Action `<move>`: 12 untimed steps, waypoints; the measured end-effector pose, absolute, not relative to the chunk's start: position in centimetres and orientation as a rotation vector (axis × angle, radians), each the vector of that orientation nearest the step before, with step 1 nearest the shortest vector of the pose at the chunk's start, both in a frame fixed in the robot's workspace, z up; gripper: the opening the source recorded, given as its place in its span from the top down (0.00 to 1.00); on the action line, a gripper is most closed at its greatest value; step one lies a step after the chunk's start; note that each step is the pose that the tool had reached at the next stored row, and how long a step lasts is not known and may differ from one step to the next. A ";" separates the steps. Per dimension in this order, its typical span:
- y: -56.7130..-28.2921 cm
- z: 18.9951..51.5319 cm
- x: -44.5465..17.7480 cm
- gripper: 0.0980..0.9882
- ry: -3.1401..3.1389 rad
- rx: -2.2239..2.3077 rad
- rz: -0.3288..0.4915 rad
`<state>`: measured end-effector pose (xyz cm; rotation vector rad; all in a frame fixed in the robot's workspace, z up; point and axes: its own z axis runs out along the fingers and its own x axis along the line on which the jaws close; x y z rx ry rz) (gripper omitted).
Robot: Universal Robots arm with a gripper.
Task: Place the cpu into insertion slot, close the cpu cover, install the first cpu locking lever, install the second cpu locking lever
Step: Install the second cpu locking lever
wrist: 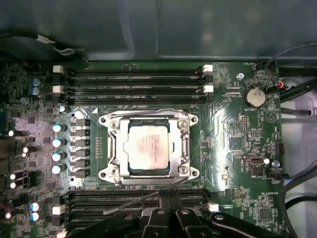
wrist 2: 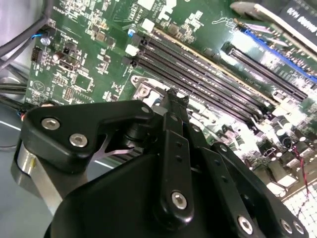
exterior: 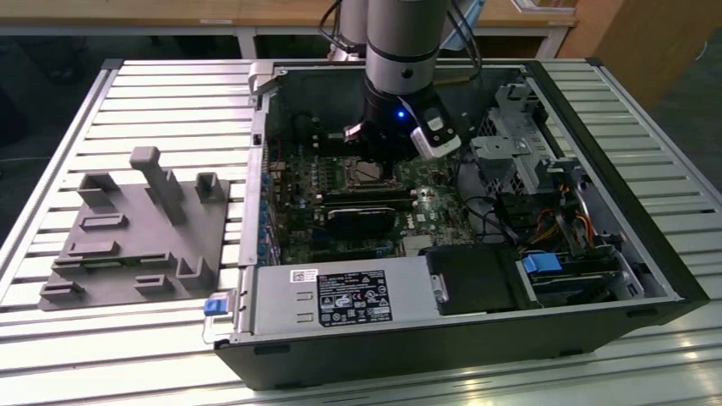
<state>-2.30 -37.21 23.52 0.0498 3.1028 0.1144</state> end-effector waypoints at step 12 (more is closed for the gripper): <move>-38.0 23.5 -3.6 0.99 3.102 0.050 0.130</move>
